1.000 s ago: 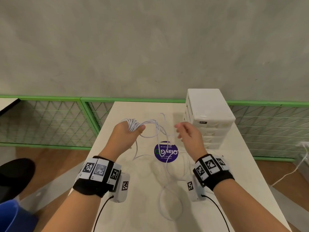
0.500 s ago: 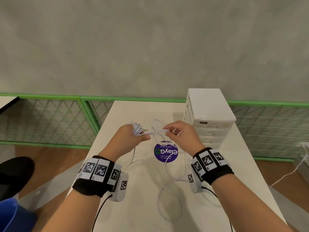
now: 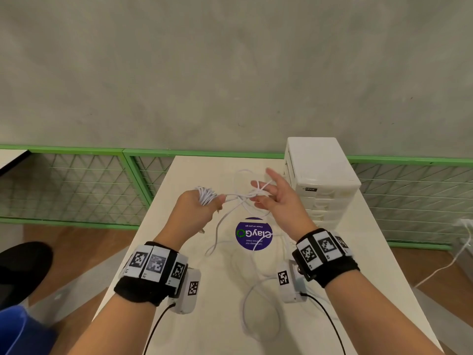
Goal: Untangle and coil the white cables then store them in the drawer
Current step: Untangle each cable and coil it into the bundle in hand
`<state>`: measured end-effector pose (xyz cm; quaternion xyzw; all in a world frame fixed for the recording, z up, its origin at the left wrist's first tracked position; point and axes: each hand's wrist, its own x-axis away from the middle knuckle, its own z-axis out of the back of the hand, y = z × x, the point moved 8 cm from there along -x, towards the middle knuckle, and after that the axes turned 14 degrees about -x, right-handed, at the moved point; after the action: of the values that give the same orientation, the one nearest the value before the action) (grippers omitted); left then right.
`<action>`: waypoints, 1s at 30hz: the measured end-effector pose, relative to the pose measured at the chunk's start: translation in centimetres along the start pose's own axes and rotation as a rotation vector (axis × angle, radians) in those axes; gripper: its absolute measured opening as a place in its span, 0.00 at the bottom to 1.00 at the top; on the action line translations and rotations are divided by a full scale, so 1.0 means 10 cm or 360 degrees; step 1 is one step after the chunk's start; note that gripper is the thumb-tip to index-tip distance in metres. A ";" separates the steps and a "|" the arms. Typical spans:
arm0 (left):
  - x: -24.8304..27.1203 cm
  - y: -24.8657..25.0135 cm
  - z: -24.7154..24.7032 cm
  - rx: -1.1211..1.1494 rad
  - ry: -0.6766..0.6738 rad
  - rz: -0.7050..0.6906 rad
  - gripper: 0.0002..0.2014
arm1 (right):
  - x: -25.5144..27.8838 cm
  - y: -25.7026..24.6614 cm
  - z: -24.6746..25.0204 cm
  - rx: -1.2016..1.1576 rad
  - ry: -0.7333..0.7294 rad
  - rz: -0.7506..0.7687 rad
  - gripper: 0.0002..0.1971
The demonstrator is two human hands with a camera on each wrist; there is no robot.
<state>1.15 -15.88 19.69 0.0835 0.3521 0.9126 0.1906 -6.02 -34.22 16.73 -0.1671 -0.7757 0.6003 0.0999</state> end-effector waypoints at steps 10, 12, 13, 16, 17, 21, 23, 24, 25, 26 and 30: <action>0.02 0.04 0.17 0.0177 0.0369 -0.0045 0.19 | 0.04 -0.27 -0.08 -0.0082 0.0073 0.0147 0.18; 0.04 0.07 0.22 0.0196 0.0460 -0.0095 0.19 | 0.04 -0.26 -0.08 0.0095 0.0053 0.0125 0.14; 0.05 0.10 0.24 0.0179 0.0500 -0.0130 0.20 | 0.05 -0.24 -0.10 0.0195 0.0008 0.0107 0.13; 0.06 0.15 0.27 0.0085 0.0531 -0.0197 0.22 | 0.12 -0.21 -0.18 0.0332 -0.0167 0.0052 0.10; 0.04 0.14 0.26 0.0068 0.0517 -0.0200 0.23 | 0.14 -0.22 -0.20 0.0308 -0.0214 0.0045 0.10; 0.00 0.03 0.24 0.0020 0.0496 -0.0131 0.21 | 0.15 -0.30 -0.23 -0.0073 -0.0255 0.0010 0.18; 0.00 0.01 0.25 0.0023 0.0503 -0.0116 0.20 | 0.13 -0.31 -0.23 -0.0115 -0.0223 0.0039 0.26; 0.00 0.01 0.24 0.0026 0.0497 -0.0113 0.20 | 0.12 -0.31 -0.21 -0.0103 -0.0196 0.0048 0.30; 0.01 0.02 0.24 0.0033 0.0493 -0.0113 0.20 | 0.11 -0.29 -0.20 -0.0102 -0.0165 0.0042 0.31; 0.01 0.02 0.23 0.0044 0.0481 -0.0114 0.20 | 0.10 -0.27 -0.19 -0.0124 -0.0144 0.0025 0.29; 0.05 0.07 0.13 0.0106 0.0283 -0.0113 0.15 | 0.10 -0.20 -0.25 -0.0225 -0.0232 -0.0067 0.16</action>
<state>0.82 -15.34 21.12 -0.0042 0.4005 0.8968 0.1880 -6.31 -32.02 19.28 -0.1133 -0.8247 0.5524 0.0438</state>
